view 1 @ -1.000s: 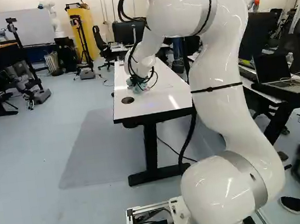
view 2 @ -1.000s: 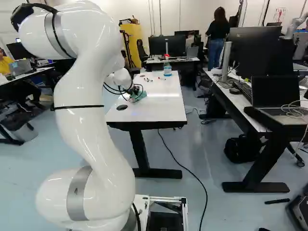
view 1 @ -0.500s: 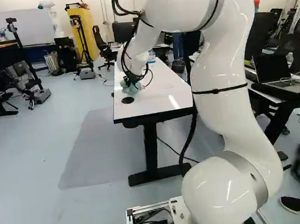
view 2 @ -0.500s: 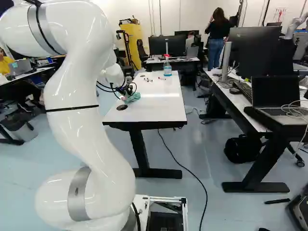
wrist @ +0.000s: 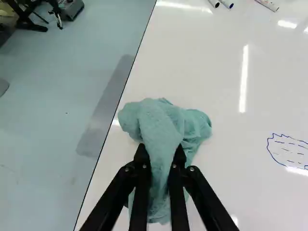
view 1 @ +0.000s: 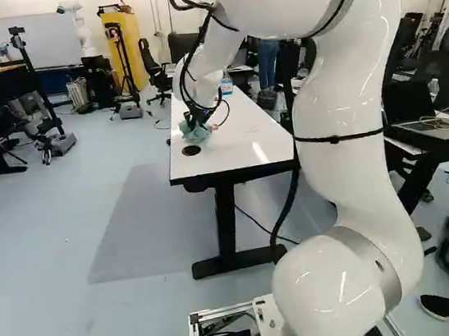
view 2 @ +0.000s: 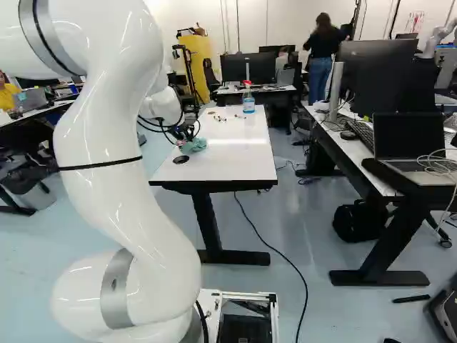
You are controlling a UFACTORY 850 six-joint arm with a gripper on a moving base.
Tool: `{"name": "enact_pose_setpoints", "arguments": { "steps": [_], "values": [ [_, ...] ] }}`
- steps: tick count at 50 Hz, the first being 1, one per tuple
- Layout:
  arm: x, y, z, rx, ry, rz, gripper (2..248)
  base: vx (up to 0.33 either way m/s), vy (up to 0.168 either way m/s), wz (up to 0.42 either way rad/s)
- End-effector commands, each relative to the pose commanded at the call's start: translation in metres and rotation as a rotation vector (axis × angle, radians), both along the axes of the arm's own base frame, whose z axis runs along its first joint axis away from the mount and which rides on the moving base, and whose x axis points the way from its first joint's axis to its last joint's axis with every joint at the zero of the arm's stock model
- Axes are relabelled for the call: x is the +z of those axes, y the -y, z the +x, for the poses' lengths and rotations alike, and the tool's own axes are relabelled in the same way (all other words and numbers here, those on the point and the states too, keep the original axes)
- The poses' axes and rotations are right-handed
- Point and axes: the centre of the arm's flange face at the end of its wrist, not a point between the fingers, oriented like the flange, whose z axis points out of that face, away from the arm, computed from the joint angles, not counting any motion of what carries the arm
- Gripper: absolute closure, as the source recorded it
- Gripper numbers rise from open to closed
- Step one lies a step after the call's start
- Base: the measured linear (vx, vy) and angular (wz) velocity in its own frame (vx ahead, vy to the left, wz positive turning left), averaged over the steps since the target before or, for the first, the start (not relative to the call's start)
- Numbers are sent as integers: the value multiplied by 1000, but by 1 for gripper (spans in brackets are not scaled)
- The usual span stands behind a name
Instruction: Clean the table with the green towel
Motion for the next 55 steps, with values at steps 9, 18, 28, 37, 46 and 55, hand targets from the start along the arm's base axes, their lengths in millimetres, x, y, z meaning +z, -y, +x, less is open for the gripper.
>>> {"name": "enact_pose_setpoints", "arguments": {
  "steps": [9,18,28,37,46,55],
  "values": [
    [0,0,0,0,0,0,207,0,0,0],
    [0,3,3,-5,1,0,207,0,0,0],
    [1,16,13,-39,35,16,207,0,0,0],
    [3,31,20,-77,58,30,207,0,0,0],
    [3,47,24,-103,62,31,207,0,0,0],
    [3,62,28,-128,63,31,207,0,0,0]
  ]
}}
